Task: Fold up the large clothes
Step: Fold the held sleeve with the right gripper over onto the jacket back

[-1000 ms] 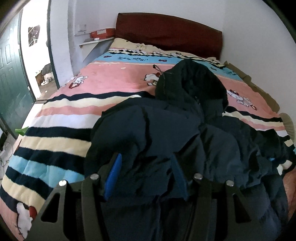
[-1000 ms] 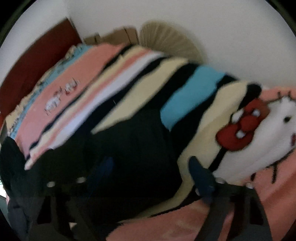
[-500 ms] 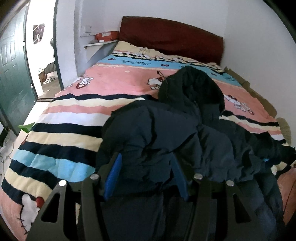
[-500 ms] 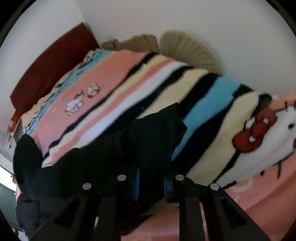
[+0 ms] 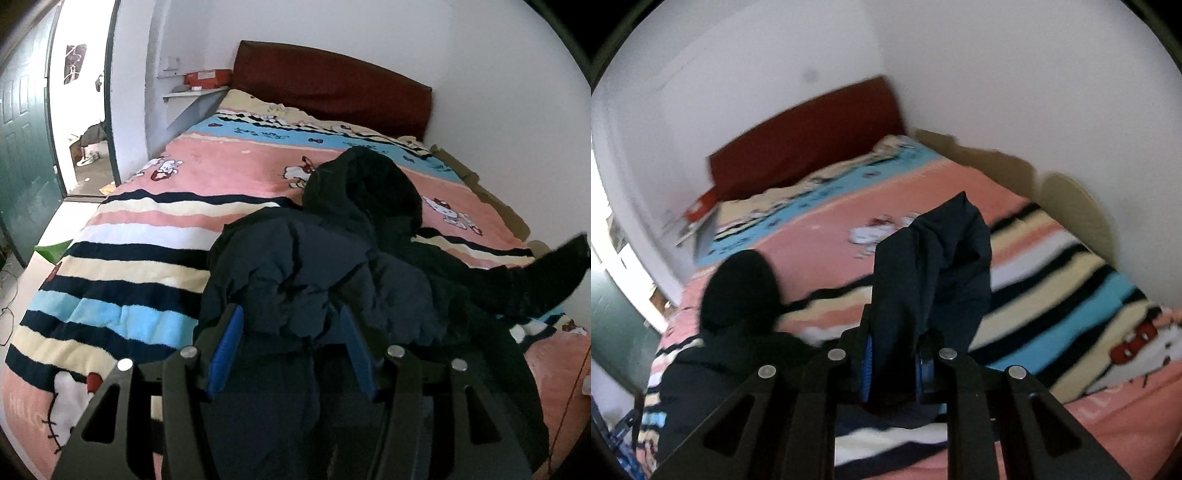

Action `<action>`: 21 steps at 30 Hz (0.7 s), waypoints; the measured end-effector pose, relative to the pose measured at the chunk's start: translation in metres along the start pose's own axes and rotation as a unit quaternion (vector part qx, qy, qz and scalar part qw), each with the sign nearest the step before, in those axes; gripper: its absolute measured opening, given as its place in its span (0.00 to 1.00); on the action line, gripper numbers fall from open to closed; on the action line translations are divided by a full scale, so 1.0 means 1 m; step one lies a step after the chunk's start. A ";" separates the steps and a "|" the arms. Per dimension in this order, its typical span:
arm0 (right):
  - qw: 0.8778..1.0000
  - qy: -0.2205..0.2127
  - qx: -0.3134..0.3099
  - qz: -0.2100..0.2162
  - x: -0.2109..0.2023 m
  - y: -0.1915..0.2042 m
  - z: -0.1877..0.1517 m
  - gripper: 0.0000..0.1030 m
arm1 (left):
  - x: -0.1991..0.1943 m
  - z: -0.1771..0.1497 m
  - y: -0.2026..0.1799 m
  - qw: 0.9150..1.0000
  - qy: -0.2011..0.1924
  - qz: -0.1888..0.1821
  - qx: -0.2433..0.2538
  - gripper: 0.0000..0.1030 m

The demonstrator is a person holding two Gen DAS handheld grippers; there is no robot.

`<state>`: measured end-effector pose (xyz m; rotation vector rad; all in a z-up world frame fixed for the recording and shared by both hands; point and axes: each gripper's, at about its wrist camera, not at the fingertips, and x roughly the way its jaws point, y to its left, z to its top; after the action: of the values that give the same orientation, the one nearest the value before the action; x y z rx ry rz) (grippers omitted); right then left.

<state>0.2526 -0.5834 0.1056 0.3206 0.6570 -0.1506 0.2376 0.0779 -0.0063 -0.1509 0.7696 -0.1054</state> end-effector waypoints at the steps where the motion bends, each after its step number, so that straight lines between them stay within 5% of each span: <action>1: 1.000 -0.002 -0.011 0.007 -0.006 0.015 0.000 0.16 | -0.004 -0.001 0.001 1.000 0.001 -0.004 0.003 0.52; 12: 0.990 -0.023 -0.103 0.092 -0.063 0.191 -0.012 0.16 | -0.027 -0.002 0.034 1.000 0.010 -0.016 0.004 0.52; 21: 0.982 0.002 -0.141 0.123 -0.059 0.292 -0.049 0.16 | -0.044 -0.008 0.080 1.000 0.005 -0.011 -0.012 0.52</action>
<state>0.2476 -0.2899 0.1777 0.1273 0.6275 0.1778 0.2043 0.1628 0.0042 -0.1823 0.7806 -0.1170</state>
